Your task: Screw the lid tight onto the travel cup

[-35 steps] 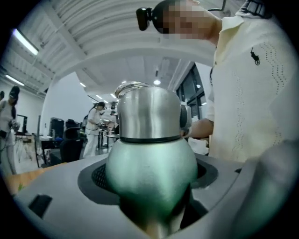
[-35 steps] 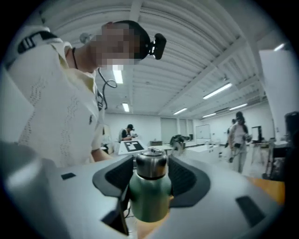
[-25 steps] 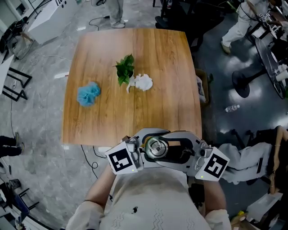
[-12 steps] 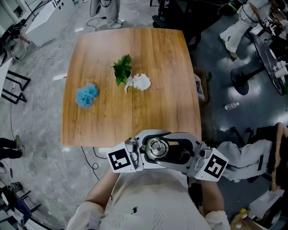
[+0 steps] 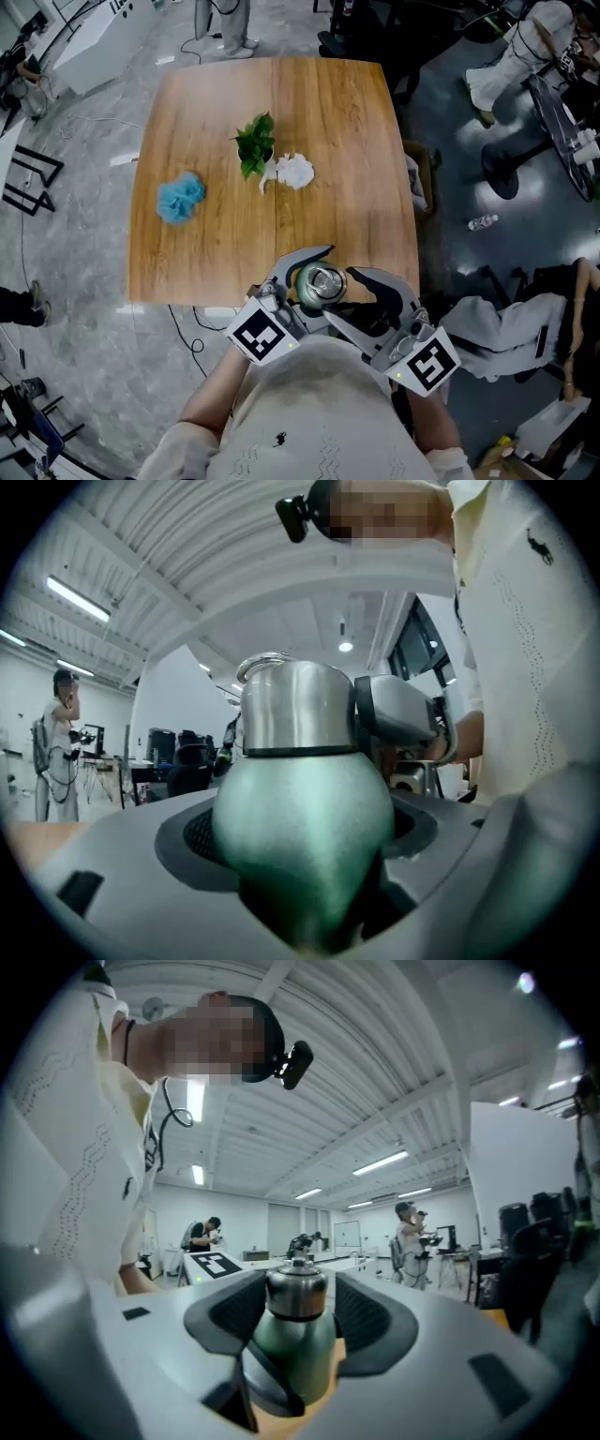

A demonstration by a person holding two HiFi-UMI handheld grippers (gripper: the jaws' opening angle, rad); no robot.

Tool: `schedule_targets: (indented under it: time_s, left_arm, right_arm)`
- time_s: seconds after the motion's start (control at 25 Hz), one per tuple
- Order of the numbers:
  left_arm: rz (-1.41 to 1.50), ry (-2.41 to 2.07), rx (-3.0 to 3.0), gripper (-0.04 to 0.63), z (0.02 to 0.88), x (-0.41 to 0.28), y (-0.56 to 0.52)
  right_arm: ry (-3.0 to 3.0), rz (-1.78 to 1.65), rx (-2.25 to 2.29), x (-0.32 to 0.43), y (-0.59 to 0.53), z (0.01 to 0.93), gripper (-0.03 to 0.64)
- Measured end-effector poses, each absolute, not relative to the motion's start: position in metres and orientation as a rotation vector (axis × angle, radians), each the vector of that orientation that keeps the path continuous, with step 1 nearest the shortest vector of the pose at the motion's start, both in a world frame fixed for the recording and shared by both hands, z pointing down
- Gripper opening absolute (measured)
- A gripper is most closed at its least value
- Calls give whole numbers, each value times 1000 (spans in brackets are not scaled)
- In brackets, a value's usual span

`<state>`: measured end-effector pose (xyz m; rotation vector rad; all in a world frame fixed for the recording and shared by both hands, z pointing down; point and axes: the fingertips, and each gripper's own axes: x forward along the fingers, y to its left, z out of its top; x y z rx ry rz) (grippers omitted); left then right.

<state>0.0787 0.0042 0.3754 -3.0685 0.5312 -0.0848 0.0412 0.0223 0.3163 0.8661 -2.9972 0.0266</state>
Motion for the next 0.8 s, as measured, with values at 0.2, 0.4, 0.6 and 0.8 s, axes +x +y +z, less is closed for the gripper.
schedule_targets:
  time_s: [0.2, 0.4, 0.6, 0.8]
  left_arm:
    - [-10, 132, -3091, 405, 365, 87, 36]
    - [40, -3, -3155, 405, 358, 90, 47]
    - [49, 482, -3175, 405, 358, 78, 0]
    - [-78, 774, -3028, 405, 366, 69, -27]
  right_arm:
    - [-2996, 9, 525, 31, 42, 329, 241]
    - [-3109, 60, 258, 27, 43, 309, 241]
    - [-3080, 34, 777, 31, 12, 302, 236]
    - [-2967, 55, 1067, 32, 2, 311, 223]
